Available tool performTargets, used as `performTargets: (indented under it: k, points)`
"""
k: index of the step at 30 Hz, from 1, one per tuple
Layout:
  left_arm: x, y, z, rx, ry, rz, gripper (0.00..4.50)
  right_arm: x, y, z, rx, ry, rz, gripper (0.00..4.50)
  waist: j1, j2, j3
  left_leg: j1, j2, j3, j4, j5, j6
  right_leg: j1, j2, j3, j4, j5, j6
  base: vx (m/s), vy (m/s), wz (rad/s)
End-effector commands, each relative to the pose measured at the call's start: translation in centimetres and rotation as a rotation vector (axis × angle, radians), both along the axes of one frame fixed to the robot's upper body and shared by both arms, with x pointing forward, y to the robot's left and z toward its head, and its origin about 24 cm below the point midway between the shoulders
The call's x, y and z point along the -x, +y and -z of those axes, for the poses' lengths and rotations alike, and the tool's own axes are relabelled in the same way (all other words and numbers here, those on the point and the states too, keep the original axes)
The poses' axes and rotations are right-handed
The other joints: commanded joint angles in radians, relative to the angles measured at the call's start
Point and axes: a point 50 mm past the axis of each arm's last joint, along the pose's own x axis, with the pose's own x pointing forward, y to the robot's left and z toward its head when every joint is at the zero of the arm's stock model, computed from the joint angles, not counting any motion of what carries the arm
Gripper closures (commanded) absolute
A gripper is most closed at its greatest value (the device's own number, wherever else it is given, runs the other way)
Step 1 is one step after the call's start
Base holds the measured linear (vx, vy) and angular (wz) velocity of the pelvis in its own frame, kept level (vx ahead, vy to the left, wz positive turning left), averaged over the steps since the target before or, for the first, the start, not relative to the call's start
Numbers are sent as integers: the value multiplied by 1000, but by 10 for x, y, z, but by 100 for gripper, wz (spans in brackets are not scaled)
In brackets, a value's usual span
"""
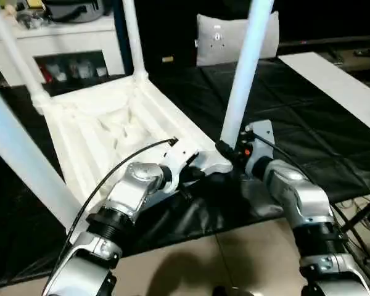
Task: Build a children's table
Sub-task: Rotate leg to tighten
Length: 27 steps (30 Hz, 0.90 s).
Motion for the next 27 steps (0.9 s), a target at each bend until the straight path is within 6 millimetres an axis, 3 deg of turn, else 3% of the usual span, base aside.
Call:
performTargets:
  k: [1, 2, 3, 4, 6, 8, 10, 13, 14, 17, 23, 27]
  points:
    - [-4, 1, -16, 9, -93, 47, 450, 6, -5, 2, -2, 5, -69, 135, -2, -25, -63, -27, -10, 10, -68, -248, 41, 71, -37, 21, -107, -622, 55, -2, 53, -9]
    - [-3, 4, -16, -1, -101, 67, 450, 7, -10, 1, 10, -12, -95, 135, 2, -15, -69, -20, -1, 3, -72, -242, 42, 67, -43, 30, -102, -561, 40, 0, 0, 0]
    - [-3, 5, -16, -7, -106, 79, 450, 8, -14, 0, 20, -24, -112, 128, 0, -16, -71, -22, 4, 1, -75, -232, 45, 67, -43, 35, -97, -520, 21, 0, 0, 0]
    - [-2, 8, -16, -19, -108, 112, 450, 10, -22, -2, 48, -46, -155, 100, 1, -17, -72, -30, 9, 0, -79, -205, 53, 71, -41, 45, -82, -445, -16, 0, 0, 0]
    - [-1, 10, -15, -33, -114, 151, 450, 12, -29, -4, 69, -60, -195, 88, 6, -23, -75, -28, 9, 4, -81, -196, 69, 68, -40, 55, -70, -397, -59, 0, 0, 0]
    - [3, 16, -13, -63, -105, 229, 450, 18, -40, -9, 58, -62, -272, 68, 12, -26, -80, -29, 9, 9, -77, -133, 95, 67, -39, 68, -55, -333, -107, 0, 0, 0]
    - [6, 19, -13, -83, -102, 278, 450, 20, -46, -13, 51, -60, -313, 56, 23, -29, -81, -26, 9, 14, -74, -93, 114, 62, -37, 80, -47, -307, -133, 28, -11, 1]
    - [11, 25, -13, -103, -88, 400, 450, 32, -57, -16, 85, -22, -467, 37, 46, -34, -86, -32, 5, 19, -64, -1, 147, 65, -36, 91, -24, -227, -173, 0, 0, 0]
    - [11, 25, -13, -103, -88, 400, 450, 32, -57, -16, 85, -22, -467, 37, 62, -33, -89, -28, 7, 20, -61, 30, 162, 64, -37, 92, -19, -203, -180, 0, 0, 0]
    - [19, 29, -12, -134, -66, 547, 450, 38, -62, -18, 99, 6, -578, 37, 78, -34, -84, -30, 3, 23, -60, 38, 171, 60, -35, 93, -20, -219, -181, 0, 0, 0]
    - [25, 26, -14, -135, -42, 652, 450, 43, -57, -16, 44, 63, -698, 85, 106, -30, -76, -14, 14, 29, -73, -65, 100, 54, -34, 93, -37, -363, -143, 0, 0, 0]
    - [26, 25, -14, -133, -40, 667, 450, 45, -50, -13, 23, 78, -734, 129, 113, -31, -78, -14, 16, 28, -77, -84, 76, 55, -33, 97, -34, -359, -138, 0, 0, 0]
